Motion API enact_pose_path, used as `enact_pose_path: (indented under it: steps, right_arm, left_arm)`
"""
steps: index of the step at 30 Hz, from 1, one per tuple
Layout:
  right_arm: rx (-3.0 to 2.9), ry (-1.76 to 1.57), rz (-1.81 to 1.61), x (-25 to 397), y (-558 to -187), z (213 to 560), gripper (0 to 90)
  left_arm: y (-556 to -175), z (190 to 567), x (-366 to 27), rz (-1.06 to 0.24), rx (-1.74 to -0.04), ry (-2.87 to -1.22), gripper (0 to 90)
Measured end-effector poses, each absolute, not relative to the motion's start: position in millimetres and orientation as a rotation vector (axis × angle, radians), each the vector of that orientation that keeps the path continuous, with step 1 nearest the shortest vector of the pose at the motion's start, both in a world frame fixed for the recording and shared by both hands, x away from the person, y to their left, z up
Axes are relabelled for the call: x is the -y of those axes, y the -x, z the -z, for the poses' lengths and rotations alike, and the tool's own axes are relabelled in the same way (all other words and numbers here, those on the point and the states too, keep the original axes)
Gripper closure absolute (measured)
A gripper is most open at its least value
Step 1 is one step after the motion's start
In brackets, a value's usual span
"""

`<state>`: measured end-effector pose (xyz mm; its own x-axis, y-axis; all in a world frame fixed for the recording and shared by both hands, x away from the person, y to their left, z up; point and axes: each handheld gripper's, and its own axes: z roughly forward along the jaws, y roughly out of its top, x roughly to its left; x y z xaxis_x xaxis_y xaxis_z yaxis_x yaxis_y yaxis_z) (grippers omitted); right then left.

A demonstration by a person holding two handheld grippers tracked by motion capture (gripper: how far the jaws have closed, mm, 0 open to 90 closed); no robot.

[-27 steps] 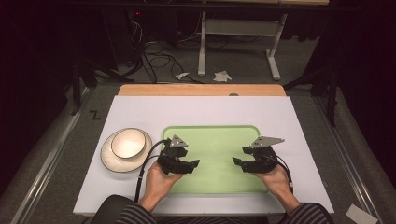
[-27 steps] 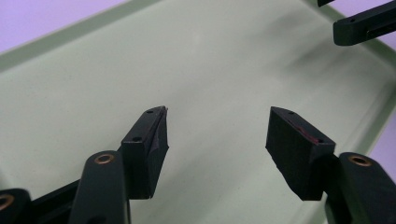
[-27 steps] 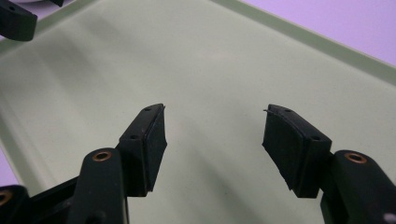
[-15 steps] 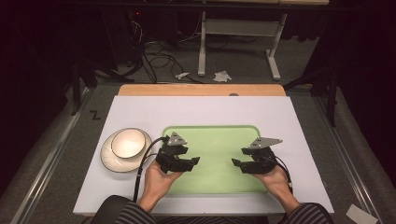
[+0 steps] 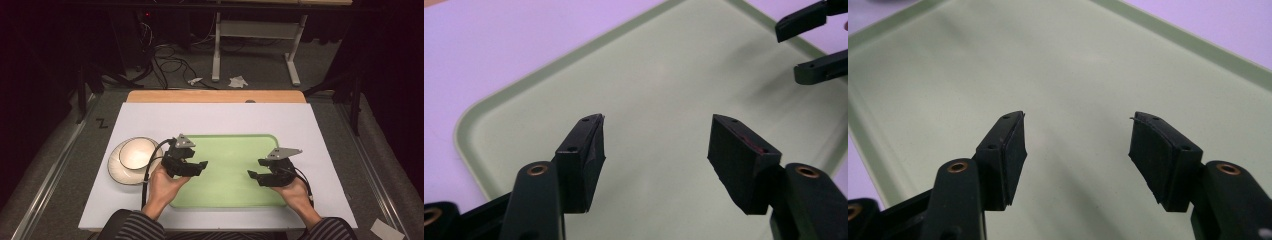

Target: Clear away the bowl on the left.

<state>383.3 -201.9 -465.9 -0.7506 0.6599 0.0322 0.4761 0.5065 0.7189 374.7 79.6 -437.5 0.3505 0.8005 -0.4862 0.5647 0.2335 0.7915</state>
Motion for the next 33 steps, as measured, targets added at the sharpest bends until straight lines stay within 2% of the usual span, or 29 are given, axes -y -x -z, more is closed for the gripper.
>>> enact_pose_path:
  steps: [18,33]
  right_arm:
    - [-2.533,-0.923,-1.062,196,-383,468,40.9]
    - [-2.559,-0.881,-1.053,192,-382,468,40.9]
  left_arm:
    - [-380,419,-114,-0.325,-1.339,-1.338,39.7]
    - [-388,417,-148,-0.403,-1.405,-1.257,39.0]
